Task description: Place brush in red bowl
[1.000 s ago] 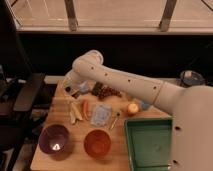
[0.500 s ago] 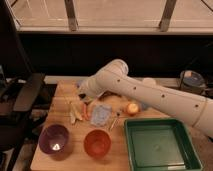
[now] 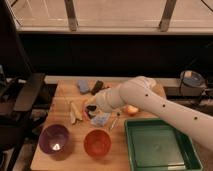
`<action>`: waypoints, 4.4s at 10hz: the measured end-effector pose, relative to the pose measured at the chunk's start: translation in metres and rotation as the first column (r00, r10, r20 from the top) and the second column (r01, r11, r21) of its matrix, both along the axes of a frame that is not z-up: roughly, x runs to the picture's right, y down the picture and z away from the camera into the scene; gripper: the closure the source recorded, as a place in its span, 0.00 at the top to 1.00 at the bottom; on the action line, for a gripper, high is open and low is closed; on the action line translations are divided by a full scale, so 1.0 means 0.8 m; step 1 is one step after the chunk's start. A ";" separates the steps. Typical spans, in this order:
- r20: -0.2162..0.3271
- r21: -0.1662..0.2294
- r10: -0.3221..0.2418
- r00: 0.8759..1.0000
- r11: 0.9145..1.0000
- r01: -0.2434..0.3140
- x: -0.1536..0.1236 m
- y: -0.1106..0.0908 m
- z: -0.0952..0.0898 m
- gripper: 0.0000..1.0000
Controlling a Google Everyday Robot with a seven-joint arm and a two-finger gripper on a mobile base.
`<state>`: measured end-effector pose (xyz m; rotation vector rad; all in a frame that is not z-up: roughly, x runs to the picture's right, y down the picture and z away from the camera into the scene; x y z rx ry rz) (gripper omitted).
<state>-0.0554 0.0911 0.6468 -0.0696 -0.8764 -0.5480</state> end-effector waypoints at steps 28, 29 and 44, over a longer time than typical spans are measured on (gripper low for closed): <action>-0.016 -0.203 0.193 0.981 0.960 -0.192 0.071 0.107 -0.091 0.00; -0.020 -0.221 0.205 0.979 0.954 -0.204 0.076 0.112 -0.081 0.00; 0.049 -0.248 0.171 0.984 0.956 -0.154 0.067 0.089 0.017 0.74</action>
